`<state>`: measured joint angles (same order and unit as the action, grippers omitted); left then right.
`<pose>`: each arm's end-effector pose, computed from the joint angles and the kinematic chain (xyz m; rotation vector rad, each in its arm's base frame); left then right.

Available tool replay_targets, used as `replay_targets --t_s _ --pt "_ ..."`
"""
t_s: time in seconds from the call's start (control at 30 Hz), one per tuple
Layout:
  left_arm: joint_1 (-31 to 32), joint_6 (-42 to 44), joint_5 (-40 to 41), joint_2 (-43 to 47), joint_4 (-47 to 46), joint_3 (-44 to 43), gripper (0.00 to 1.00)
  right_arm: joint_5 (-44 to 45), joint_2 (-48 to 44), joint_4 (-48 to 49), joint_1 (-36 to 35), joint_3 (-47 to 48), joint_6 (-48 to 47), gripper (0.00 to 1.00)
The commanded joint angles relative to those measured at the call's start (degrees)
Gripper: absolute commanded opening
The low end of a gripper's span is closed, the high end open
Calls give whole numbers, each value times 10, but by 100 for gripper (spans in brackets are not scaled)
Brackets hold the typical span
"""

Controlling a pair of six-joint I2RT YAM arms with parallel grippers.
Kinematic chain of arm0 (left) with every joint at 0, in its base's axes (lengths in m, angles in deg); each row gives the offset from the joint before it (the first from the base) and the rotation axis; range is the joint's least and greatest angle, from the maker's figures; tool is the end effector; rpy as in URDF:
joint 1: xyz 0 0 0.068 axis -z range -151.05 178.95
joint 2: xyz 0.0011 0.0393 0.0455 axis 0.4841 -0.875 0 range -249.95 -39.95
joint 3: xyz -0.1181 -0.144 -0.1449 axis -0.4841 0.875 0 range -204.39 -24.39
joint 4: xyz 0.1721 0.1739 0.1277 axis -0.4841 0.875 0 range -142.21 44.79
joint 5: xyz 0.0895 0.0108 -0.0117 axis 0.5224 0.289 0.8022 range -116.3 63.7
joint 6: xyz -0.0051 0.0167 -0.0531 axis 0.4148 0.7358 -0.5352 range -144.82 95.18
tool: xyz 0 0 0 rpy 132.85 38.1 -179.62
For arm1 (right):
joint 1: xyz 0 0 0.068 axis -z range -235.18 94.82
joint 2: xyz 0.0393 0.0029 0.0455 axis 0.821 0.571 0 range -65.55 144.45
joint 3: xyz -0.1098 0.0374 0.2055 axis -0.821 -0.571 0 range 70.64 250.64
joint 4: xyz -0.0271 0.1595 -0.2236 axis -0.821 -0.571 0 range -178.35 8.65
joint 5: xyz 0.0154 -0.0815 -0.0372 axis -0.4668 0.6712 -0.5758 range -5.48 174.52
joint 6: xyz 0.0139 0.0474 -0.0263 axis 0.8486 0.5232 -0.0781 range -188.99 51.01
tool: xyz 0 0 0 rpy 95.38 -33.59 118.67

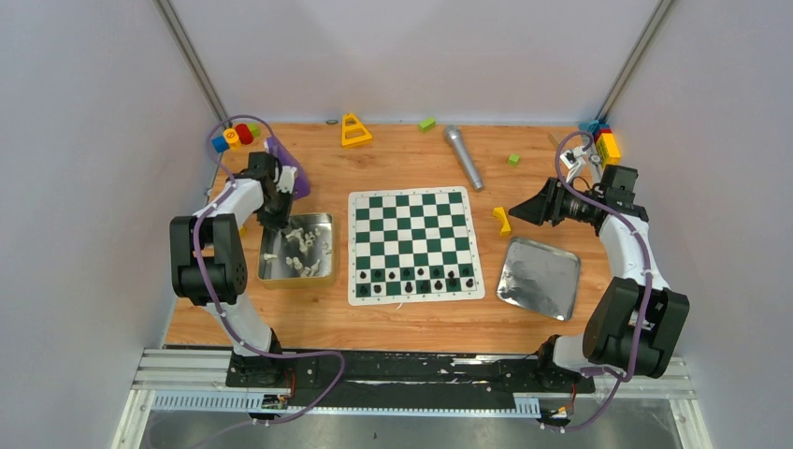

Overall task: Set up the chess pieces on the board
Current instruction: Pick up the chess piece from the storage box.

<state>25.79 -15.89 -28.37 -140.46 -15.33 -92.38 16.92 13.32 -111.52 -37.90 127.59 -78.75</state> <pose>0.3523 0.0181 0.1407 0.1491 2.7765 0.0034 0.2924 -0.0535 0.2234 -0.3279 2.0276 1.1422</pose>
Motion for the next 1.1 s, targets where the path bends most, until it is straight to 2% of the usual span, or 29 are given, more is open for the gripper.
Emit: replay_targets --t_s 0.0,0.8,0.97,1.07 --pt "-4 -33 -8 5 -35 4 32 -21 -19 7 -1 4 -16 56" --pt "-15 -33 2 -30 -54 26 30 -27 -19 5 -1 3 -16 56" --pt "-18 -32 -2 -36 -51 25 24 -27 -19 5 -1 3 -16 56" --pt "-23 -30 -8 -32 -46 30 17 -27 -20 5 -1 3 -16 56"
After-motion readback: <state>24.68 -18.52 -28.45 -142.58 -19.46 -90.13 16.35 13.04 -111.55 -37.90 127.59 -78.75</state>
